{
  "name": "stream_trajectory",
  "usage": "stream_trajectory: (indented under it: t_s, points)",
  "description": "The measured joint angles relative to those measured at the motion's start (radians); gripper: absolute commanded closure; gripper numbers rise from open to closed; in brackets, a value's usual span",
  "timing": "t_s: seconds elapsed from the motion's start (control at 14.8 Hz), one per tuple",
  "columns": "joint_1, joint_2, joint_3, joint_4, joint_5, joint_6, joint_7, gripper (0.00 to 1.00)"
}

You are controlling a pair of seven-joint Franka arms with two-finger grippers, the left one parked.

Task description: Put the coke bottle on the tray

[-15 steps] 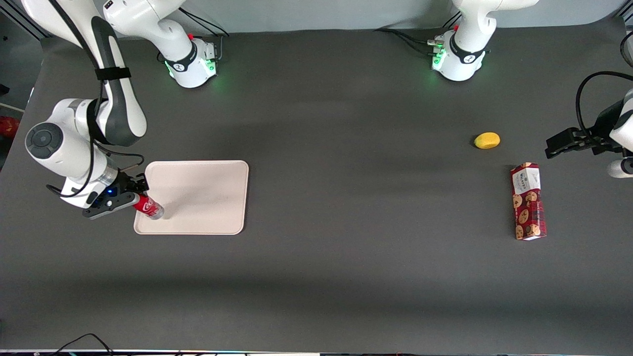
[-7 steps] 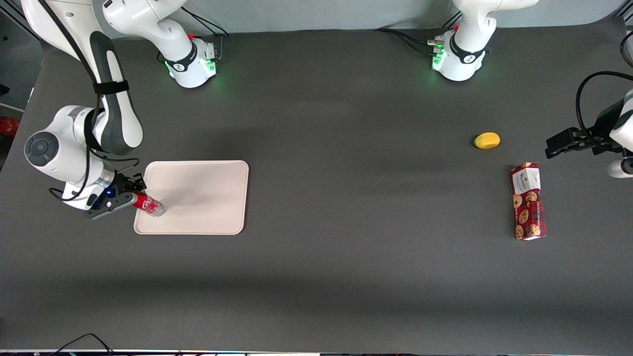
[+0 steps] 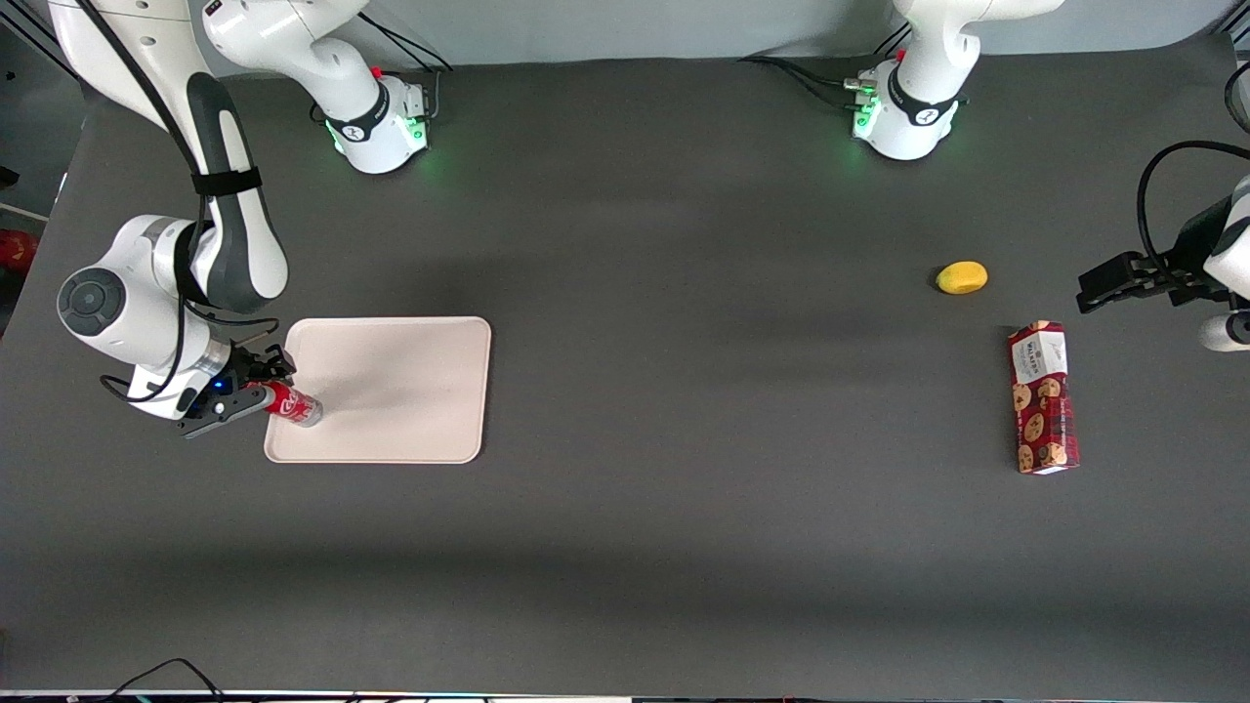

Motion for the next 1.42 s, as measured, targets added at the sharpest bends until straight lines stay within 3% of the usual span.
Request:
stream_trajectory:
  t_s: [0.34, 0.54, 0.81, 0.95, 1.15, 1.29, 1.42]
  points:
    - [0.001, 0.006, 0.0, 0.113, 0.008, -0.095, 0.0, 0.0]
    - [0.002, 0.003, 0.0, 0.261, 0.075, -0.268, 0.014, 0.0]
    - [0.001, -0.033, 0.018, 0.45, 0.097, -0.547, 0.3, 0.0]
    - [-0.027, -0.095, 0.098, 0.479, 0.042, -0.618, 0.445, 0.0]
    - [-0.181, -0.256, 0.365, 0.486, -0.093, -0.736, 0.674, 0.0]
    - [-0.288, -0.348, 0.475, 0.486, -0.119, -0.792, 0.721, 0.0]
    - [-0.397, -0.392, 0.508, 0.486, -0.123, -0.803, 0.714, 0.0]
